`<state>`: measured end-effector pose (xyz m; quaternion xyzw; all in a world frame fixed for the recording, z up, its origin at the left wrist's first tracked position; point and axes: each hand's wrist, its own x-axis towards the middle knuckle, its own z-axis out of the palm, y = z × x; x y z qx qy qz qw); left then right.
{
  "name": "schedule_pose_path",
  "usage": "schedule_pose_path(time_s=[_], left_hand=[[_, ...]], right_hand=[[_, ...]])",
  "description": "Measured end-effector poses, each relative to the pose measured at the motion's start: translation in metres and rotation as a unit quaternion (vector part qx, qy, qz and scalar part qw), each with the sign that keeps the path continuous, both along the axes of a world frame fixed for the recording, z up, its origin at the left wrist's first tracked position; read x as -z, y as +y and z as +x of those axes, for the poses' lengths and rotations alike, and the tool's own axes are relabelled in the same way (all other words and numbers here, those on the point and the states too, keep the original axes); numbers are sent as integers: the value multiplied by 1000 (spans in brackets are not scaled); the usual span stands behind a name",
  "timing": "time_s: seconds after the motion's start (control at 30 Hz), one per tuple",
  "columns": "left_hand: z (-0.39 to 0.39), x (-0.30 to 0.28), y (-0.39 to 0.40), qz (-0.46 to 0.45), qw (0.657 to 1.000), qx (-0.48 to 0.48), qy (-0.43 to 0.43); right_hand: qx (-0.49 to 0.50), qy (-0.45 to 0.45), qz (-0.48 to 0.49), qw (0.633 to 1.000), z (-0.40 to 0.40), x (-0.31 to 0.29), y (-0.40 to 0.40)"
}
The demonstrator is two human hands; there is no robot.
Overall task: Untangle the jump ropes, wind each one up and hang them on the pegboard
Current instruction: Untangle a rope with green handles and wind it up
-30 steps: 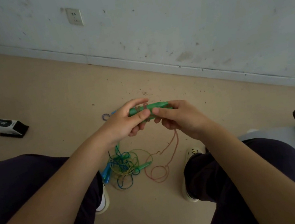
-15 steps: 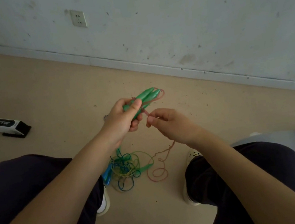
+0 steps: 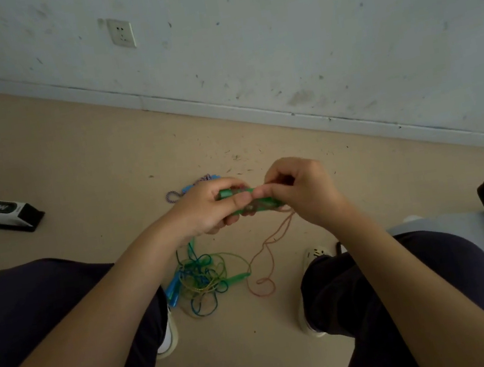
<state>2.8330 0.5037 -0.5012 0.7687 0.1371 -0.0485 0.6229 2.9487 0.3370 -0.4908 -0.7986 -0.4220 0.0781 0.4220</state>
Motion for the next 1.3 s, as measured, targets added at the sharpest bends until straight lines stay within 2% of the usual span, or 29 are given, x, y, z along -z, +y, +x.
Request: schedule_pose_path(time_s=[0.13, 0.3, 0.4, 0.53, 0.7, 0.83, 0.9, 0.97, 1.07, 1.13, 1.2, 1.3], left_hand=[[-3, 2, 0, -28, 998, 55, 27], [-7, -4, 2, -25, 996, 85, 3], [-9, -4, -2, -27, 995, 93, 2], [-7, -5, -4, -75, 996, 41, -10], [-1, -2, -4, -174, 981, -67, -52], [1, 1, -2, -196, 974, -86, -78], [1, 1, -3, -197, 973, -81, -93], [2, 0, -2, -188, 970, -116, -97], [3, 0, 5, -144, 965, -202, -81], [4, 1, 10, -71, 967, -238, -57], [3, 2, 12, 16, 975, -220, -23], [1, 4, 11, 70, 992, -101, 15]], right_hand=[[9, 105, -5, 994, 1, -3, -2], [-5, 239, 5, 971, -1, 0, 0], [-26, 262, 3, 965, -4, 3, 1], [-46, 349, 6, 936, -10, 0, 3], [-90, 449, 85, 885, -7, 1, 5], [-50, 416, 97, 903, -10, 6, 9], [-34, 379, 60, 923, -13, 6, 10], [-30, 340, 2, 940, -17, 6, 10], [-40, 308, -65, 948, -21, 8, 8], [-53, 276, -74, 957, -22, 7, 7], [-65, 220, -54, 972, -20, 4, 7], [-45, 131, -8, 990, -10, -5, 5]])
